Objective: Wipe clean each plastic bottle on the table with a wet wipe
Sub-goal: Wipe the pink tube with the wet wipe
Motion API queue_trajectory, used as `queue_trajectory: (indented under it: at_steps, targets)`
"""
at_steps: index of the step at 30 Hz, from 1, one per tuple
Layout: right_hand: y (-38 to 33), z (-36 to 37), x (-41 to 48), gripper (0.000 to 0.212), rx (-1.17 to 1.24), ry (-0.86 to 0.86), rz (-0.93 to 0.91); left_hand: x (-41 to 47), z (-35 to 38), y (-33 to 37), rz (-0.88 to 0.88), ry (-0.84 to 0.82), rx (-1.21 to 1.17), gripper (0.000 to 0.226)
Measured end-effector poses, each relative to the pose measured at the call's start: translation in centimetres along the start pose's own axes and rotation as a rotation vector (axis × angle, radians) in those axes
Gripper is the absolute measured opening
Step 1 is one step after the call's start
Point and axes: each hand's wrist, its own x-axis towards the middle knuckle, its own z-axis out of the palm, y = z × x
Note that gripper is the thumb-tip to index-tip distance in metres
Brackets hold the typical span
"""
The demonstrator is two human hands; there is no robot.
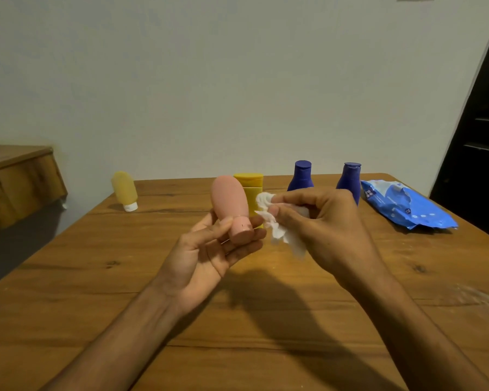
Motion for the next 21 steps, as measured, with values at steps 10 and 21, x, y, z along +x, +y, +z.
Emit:
queue_trajectory:
  at_steps: [10,21]
  targets:
    - [0.2,1.9,-0.8,0.016,-0.022,-0.043,-0.04,0.3,0.0,0.0,0.04,0.02,0.055,0.104]
    - [0.0,2.0,-0.9,0.014,0.037,-0.065,-0.07,0.4,0.6,0.2,0.116,0.034,0.316,0.101]
